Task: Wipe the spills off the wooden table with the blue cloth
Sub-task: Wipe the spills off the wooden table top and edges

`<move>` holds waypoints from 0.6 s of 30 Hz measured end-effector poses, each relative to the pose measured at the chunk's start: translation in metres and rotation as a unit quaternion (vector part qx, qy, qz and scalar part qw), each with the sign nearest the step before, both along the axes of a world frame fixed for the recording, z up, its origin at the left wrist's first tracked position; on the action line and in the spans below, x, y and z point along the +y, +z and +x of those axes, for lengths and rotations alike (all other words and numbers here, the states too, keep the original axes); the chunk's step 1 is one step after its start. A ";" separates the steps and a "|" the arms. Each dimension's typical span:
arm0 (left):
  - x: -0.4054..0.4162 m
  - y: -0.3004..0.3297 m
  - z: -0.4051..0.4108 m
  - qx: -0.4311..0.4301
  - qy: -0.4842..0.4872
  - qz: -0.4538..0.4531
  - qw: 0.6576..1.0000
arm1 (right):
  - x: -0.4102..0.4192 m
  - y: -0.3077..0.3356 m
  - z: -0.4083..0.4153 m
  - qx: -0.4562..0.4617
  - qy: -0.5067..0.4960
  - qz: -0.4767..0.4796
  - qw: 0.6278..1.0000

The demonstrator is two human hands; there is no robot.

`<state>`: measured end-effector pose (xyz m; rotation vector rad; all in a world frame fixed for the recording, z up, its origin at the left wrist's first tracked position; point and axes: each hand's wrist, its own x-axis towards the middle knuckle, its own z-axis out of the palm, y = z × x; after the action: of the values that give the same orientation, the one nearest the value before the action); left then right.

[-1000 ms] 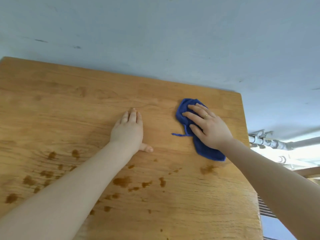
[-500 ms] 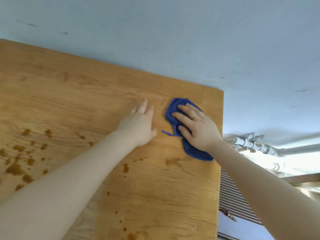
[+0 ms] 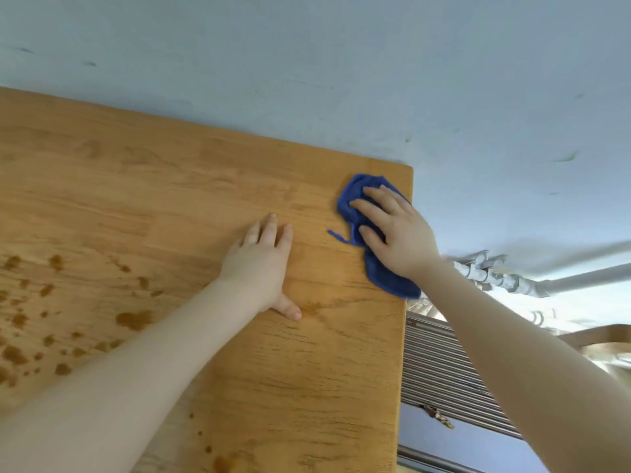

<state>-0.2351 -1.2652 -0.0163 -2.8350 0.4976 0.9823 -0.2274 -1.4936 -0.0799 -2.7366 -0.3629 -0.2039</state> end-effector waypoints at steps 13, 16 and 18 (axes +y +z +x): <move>0.004 -0.005 0.000 0.027 0.021 -0.040 0.999 | -0.020 -0.004 0.039 0.018 -0.065 0.019 0.998; 0.005 -0.005 0.000 0.021 0.021 -0.042 0.999 | 0.002 -0.005 -0.003 -0.019 -0.032 -0.002 0.999; 0.007 -0.004 0.001 0.017 0.023 -0.041 0.999 | 0.003 -0.005 -0.019 -0.011 0.020 -0.008 1.000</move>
<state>-0.2339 -1.2584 -0.0208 -2.9185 0.4907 1.0445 -0.2464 -1.4905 -0.0852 -2.7426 -0.4263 -0.2220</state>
